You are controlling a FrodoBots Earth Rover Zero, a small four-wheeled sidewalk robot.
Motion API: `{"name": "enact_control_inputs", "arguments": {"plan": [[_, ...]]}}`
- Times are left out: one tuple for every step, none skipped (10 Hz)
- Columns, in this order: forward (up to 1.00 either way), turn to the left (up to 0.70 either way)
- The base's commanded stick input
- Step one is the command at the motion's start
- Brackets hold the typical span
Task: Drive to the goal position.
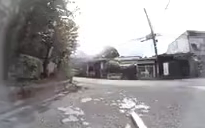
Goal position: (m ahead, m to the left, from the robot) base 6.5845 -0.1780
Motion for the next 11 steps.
{"name": "enact_control_inputs", "arguments": {"plan": [[0.70,0.00],[0.70,0.00],[0.70,0.00],[0.70,0.00],[0.70,0.00],[0.70,0.00],[0.70,0.00],[0.70,0.00],[0.70,0.00],[0.70,0.00],[0.70,0.00]]}}
